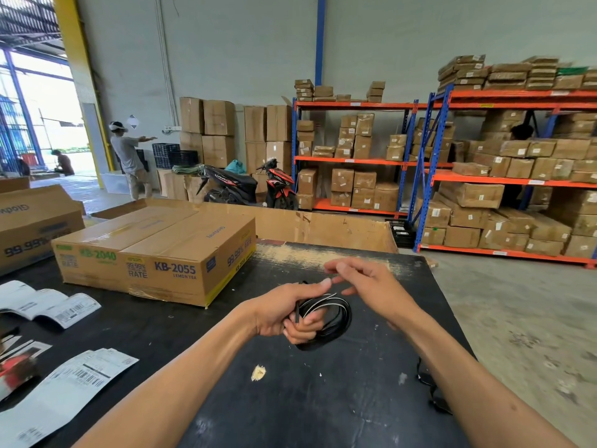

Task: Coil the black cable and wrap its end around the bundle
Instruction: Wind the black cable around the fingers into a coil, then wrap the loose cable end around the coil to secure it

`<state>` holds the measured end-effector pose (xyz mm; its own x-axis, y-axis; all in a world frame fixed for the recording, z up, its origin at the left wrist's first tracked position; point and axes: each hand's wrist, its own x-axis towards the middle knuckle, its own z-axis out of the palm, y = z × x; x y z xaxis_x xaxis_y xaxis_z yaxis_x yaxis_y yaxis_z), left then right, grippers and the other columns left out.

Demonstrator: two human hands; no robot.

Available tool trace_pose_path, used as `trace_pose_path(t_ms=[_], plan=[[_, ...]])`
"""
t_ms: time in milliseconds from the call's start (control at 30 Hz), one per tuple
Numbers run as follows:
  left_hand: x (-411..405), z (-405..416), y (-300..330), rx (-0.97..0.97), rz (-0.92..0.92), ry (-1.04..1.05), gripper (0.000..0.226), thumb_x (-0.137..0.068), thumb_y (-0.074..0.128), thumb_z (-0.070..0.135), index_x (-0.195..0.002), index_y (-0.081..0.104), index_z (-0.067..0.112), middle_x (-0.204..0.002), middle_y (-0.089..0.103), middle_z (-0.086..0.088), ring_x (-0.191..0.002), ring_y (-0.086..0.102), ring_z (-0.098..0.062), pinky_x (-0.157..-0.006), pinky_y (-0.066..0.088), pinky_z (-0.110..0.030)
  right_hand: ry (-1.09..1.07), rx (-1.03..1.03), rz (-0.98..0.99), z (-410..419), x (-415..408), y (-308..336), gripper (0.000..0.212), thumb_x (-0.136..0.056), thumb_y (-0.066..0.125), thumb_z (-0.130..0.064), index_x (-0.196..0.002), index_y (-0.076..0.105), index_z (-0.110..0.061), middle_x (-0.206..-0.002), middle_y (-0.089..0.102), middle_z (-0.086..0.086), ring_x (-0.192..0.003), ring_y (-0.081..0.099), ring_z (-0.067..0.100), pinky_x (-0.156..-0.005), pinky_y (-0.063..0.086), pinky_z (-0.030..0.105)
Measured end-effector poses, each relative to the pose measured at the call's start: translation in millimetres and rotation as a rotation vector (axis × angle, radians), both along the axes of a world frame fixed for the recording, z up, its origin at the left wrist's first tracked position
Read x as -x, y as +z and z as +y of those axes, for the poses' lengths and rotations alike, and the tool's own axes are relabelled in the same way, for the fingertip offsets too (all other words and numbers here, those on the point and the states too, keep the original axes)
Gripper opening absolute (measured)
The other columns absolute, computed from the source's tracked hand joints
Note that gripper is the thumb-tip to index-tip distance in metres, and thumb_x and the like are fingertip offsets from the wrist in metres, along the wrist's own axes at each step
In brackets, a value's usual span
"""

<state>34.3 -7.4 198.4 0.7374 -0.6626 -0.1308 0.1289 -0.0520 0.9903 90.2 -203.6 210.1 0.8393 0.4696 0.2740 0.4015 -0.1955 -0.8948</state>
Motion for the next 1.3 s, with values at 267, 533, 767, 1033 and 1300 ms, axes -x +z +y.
trace_pose_path(t_ms=[267,533,767,1033,1300], plan=[[3.4,-6.7,4.6,0.027,0.022,-0.142,0.060,-0.102,0.035,0.053,-0.057,0.046,0.015,-0.045,0.021,0.000,-0.036,0.016,-0.012,-0.039,0.011,-0.026,0.177,-0.125,0.216,7.4,5.5,-12.2,0.028,-0.103,0.056,-0.016,-0.101,0.083,-0.022,-0.108,0.080,0.012,-0.101,0.073,0.017,-0.094,0.053,0.034],[-8.8,2.8,-7.2,0.197,-0.019,0.297,0.060,-0.096,0.049,0.060,-0.058,0.039,0.013,-0.041,0.020,0.003,-0.033,0.018,-0.012,-0.036,0.025,-0.018,0.096,-0.292,0.290,9.5,8.0,-17.1,0.028,-0.103,0.056,-0.029,-0.098,0.080,-0.015,-0.078,0.075,0.004,-0.077,0.070,0.019,-0.080,0.052,0.036],[-15.5,-1.2,-16.7,0.149,-0.047,0.459,0.066,-0.091,0.051,0.067,-0.055,0.032,0.016,-0.041,0.024,0.001,-0.034,0.023,-0.013,-0.038,0.029,-0.023,0.012,-0.373,0.317,18.9,11.8,-24.4,0.021,-0.102,0.060,-0.021,-0.107,0.078,-0.011,-0.097,0.071,0.012,-0.090,0.060,0.023,-0.083,0.049,0.033],[-21.5,-5.7,-21.1,0.229,-0.029,0.583,0.060,-0.095,0.050,0.058,-0.053,0.034,0.019,-0.040,0.024,0.003,-0.032,0.021,-0.011,-0.035,0.023,-0.020,-0.013,-0.441,0.316,22.8,11.5,-32.5,0.019,-0.100,0.063,-0.030,-0.105,0.077,-0.018,-0.098,0.069,0.009,-0.083,0.062,0.017,-0.078,0.062,0.035],[-27.3,-18.1,-28.4,0.036,-0.112,0.880,0.053,-0.096,0.047,0.043,-0.046,0.042,0.025,-0.042,0.028,0.004,-0.035,0.021,-0.013,-0.038,0.019,-0.020,-0.088,-0.101,-0.014,18.9,15.5,-32.3,0.016,-0.099,0.060,-0.046,-0.107,0.073,-0.040,-0.103,0.078,-0.012,-0.096,0.071,0.003,-0.091,0.052,0.025]])
